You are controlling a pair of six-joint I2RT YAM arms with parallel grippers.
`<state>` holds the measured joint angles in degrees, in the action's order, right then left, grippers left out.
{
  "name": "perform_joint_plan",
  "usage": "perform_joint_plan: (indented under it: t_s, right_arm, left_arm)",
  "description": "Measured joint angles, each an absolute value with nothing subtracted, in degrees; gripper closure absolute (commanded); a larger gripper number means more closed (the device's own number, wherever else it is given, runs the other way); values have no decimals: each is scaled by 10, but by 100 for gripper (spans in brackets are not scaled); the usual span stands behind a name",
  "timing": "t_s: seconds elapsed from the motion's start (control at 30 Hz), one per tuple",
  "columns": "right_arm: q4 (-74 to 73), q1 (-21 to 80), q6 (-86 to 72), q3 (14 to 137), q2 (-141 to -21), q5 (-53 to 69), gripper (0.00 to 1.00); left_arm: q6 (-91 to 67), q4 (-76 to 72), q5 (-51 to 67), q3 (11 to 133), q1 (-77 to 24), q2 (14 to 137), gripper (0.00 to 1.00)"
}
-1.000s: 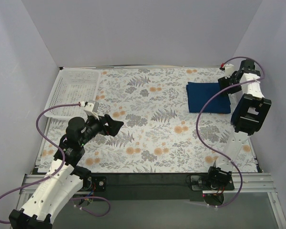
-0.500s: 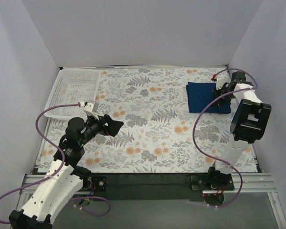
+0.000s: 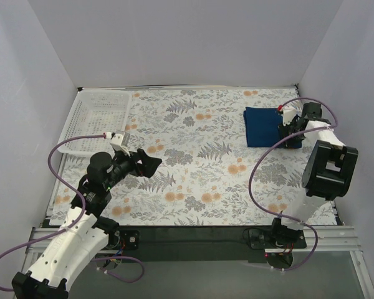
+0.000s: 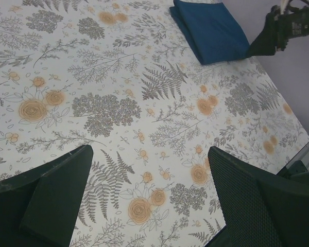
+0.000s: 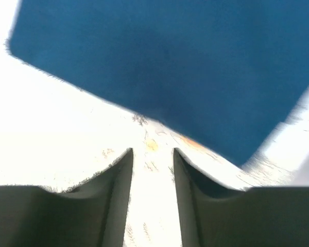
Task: Fold and stack the t-shirts
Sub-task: Neatly place the folded tshirt to the corner
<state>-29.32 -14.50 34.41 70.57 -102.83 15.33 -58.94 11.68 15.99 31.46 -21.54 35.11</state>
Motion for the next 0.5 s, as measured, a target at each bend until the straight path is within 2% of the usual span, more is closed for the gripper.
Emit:
perform_joint_plan:
  t_s: [0.03,0.07,0.1,0.17,0.2,0.37,0.5]
  right_arm:
    - [-293,-145,348,696,-996,153,55]
    - [-289,-145,354,686,-960,154,50]
    - [-283,-145,360,674,-920,154,36]
    - [-267,-146,362,648,-833,155,17]
    - [-246,-148,362,627,-783,156,2]
    - [-141,-183,277,492,-557,149,2]
    - [-129,-210,189,458,-486,132,2]
  left_arm:
    - [-590,119,155,316,-215,350,9]
    - [-592,119,151,317,-215,350,2]
    - [-594,120,143,319,-215,350,2]
    - [-602,125,125,328,-215,353,2]
    - [-606,127,114,335,-215,358,2]
    - [-632,155,26,396,-212,418,2]
    - [-655,184,-22,432,-158,477,2]
